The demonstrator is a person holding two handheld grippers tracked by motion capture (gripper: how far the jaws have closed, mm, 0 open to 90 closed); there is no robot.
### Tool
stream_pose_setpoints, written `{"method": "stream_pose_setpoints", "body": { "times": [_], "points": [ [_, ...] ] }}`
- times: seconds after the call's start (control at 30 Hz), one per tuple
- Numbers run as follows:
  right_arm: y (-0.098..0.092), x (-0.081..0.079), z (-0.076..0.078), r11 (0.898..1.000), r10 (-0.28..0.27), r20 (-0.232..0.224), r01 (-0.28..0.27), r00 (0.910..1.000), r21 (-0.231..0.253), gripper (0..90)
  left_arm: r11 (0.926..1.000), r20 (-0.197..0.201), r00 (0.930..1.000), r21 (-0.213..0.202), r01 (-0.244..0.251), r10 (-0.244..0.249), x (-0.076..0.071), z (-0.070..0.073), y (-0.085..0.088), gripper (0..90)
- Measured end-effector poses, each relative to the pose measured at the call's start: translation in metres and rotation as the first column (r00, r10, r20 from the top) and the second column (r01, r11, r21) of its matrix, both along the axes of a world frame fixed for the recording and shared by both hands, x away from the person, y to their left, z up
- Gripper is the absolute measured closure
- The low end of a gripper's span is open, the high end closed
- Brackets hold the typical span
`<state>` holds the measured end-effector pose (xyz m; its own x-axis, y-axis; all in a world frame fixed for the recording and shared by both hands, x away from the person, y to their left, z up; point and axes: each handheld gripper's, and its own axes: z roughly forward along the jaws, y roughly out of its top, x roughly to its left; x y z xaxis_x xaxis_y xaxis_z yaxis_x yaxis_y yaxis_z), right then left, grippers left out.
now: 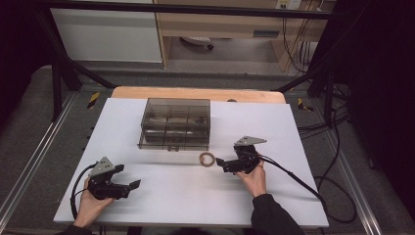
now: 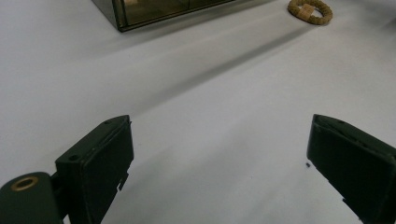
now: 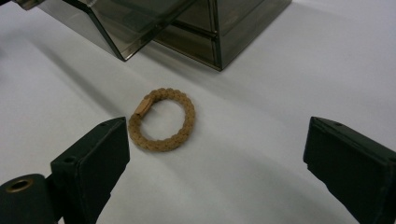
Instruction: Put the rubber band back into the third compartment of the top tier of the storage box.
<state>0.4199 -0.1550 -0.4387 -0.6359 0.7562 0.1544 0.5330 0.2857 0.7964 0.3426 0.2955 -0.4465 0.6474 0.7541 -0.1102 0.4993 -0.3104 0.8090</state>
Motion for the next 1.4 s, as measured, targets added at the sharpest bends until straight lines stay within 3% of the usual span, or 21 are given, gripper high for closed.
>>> {"method": "stream_pose_setpoints", "body": {
  "times": [0.53, 0.87, 1.4],
  "points": [
    [0.014, 0.008, -0.003, 0.999, 0.029, 0.007, -0.029, 0.9995, -0.015, 26.5, 1.0, 0.0, 1.0, -0.001, -0.004, 0.004, 0.0, 0.0, 0.0, 7.0],
    [0.025, 0.013, -0.006, 0.997, 0.054, 0.006, -0.053, 0.9985, -0.054, 40.7, 1.0, -0.001, 1.0, -0.001, -0.008, 0.008, 0.0, 0.0, 0.0, 7.1],
    [0.03, 0.015, -0.014, 0.996, 0.068, -0.021, -0.069, 0.9974, -0.049, 61.9, 1.0, -0.001, 1.0, -0.002, -0.006, 0.006, 0.0, 0.0, 0.0, 7.2]
  ]
}}
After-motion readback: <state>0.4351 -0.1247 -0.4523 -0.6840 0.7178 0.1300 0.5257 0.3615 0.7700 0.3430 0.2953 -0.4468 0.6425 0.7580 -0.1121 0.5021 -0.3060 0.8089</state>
